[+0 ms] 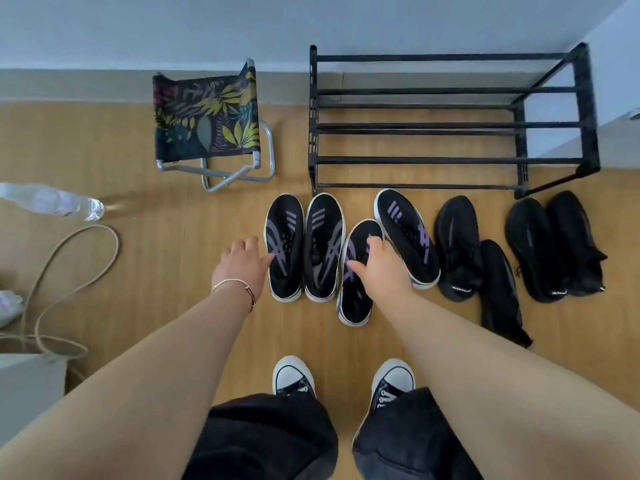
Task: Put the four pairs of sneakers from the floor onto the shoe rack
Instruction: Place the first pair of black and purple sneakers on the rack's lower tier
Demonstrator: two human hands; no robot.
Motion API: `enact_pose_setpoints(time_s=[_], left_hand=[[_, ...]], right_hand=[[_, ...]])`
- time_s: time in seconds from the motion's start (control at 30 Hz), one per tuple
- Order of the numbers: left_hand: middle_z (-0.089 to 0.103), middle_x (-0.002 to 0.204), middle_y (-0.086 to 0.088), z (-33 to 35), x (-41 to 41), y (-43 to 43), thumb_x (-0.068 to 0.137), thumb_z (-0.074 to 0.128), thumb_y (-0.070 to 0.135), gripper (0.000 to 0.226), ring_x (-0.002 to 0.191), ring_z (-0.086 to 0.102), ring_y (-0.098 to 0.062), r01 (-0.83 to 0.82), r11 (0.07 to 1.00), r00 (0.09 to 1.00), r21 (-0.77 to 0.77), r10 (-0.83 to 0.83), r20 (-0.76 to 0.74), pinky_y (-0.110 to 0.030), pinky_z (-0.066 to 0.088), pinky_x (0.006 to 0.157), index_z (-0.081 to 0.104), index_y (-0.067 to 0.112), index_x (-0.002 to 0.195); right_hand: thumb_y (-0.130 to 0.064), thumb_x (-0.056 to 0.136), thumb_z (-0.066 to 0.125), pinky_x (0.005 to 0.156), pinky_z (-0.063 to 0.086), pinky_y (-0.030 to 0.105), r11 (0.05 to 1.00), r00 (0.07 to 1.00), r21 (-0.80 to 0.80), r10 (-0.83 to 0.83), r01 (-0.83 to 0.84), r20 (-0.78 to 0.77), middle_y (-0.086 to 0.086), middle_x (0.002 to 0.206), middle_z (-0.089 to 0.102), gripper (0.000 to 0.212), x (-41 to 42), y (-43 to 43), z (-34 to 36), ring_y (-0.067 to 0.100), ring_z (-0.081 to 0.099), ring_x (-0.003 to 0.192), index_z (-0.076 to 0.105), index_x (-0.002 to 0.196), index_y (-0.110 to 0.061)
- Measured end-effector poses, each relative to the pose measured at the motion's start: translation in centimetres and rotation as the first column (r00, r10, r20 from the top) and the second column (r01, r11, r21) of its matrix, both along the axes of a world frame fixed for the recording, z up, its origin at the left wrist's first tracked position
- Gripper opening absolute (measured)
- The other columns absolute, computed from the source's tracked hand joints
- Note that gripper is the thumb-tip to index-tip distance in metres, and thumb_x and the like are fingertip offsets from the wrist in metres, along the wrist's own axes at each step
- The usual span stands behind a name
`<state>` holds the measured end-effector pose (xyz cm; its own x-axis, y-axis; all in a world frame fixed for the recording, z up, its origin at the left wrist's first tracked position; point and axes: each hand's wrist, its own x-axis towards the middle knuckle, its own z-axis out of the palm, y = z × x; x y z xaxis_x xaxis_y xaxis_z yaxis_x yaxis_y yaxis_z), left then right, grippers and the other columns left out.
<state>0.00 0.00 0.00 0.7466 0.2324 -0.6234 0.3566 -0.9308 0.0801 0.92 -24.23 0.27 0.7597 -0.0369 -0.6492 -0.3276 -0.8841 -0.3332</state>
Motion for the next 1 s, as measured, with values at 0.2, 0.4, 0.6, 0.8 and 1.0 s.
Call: enact_pose_setpoints(time_s=[0.2,0.4,0.6,0.8,1.0], left_hand=[[0.049,0.143,-0.012,-8.2,0.0,0.2,0.103,0.041,0.045,0.054,0.124,0.05,-0.035,-0.095,0.995,0.995,-0.035,0.094,-0.022,-0.045,0.047,0.093,0.038,0.015,0.148],[0.05,0.144,-0.013,-14.2,-0.7,0.9,0.102,0.048,0.039,0.054,0.123,0.055,-0.036,-0.344,0.927,0.939,-0.147,0.338,-0.061,-0.046,0.049,0.094,0.038,0.018,0.15],[0.058,0.141,-0.011,-17.6,-0.8,0.2,0.1,0.055,0.029,0.055,0.121,0.059,-0.035,-0.487,0.828,0.87,-0.277,0.489,-0.066,-0.047,0.05,0.1,0.038,0.017,0.151],[0.065,0.136,-0.007,-18.6,-1.1,0.9,0.097,0.061,0.032,0.055,0.12,0.062,-0.03,-0.625,0.69,0.762,-0.366,0.64,-0.096,-0.04,0.05,0.1,0.046,0.012,0.146],[0.068,0.127,-0.004,-18.5,-1.4,2.0,0.094,0.067,0.028,0.045,0.096,0.061,-0.02,-0.687,0.561,0.675,-0.461,0.728,-0.12,-0.032,0.049,0.089,0.059,0.014,0.135]], right_hand=[[-0.041,0.098,0.062,0.07,0.042,0.032,0.995,0.976,0.052,-0.073,0.085,-0.203,0.011,0.1,0.067,0.034,1.5,2.2,-8.6,0.031,0.064,0.097,0.062,0.108,-0.009],[-0.017,0.1,0.057,0.085,0.051,0.033,1.0,0.911,0.026,0.003,0.009,-0.412,0.016,0.11,0.066,0.026,1.0,4.8,-15.2,0.031,0.064,0.106,0.063,0.117,0.002],[-0.011,0.102,0.048,0.091,0.048,0.03,0.984,0.908,-0.066,-0.179,0.167,-0.378,0.014,0.113,0.063,0.035,1.6,5.7,-16.8,0.03,0.061,0.118,0.056,0.133,0.003],[-0.042,0.098,0.061,0.079,0.05,0.033,0.947,0.873,-0.073,-0.316,0.312,-0.37,0.013,0.11,0.068,0.049,1.4,5.8,-17.9,0.031,0.068,0.107,0.058,0.126,-0.001],[-0.049,0.096,0.06,0.051,0.035,0.025,0.968,0.91,-0.048,-0.248,0.246,-0.333,0.006,0.084,0.061,0.044,1.7,4.5,-18.8,0.021,0.055,0.063,0.067,0.106,-0.007]])
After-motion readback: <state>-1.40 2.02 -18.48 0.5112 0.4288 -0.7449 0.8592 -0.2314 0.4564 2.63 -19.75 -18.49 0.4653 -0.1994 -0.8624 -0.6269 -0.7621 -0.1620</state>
